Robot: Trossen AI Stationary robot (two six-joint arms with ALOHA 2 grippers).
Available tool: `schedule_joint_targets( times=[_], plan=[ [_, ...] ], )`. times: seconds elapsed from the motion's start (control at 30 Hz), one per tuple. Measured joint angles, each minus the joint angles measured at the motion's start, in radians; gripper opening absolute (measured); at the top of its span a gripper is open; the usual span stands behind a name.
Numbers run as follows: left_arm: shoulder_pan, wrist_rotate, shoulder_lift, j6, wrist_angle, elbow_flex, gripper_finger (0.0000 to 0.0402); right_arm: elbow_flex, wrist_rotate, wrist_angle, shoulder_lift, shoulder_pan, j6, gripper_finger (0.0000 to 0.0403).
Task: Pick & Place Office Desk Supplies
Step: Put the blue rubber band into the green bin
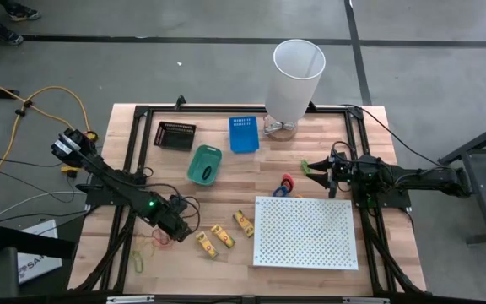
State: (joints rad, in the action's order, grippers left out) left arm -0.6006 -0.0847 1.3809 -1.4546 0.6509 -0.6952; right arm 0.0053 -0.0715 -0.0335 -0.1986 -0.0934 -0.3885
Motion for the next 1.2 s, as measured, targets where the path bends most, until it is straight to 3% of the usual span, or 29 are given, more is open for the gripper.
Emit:
schedule_joint_targets(
  times=[0.93,1.2],
  plan=[
    [0.018,0.034,0.043,0.016,-0.016,0.000,0.0063,0.000,0.000,0.000,0.000,0.000,0.000,0.0188],
    [0.018,0.035,0.044,0.015,-0.012,0.000,0.0039,0.000,0.000,0.000,0.000,0.000,0.000,0.0188]
  ],
)
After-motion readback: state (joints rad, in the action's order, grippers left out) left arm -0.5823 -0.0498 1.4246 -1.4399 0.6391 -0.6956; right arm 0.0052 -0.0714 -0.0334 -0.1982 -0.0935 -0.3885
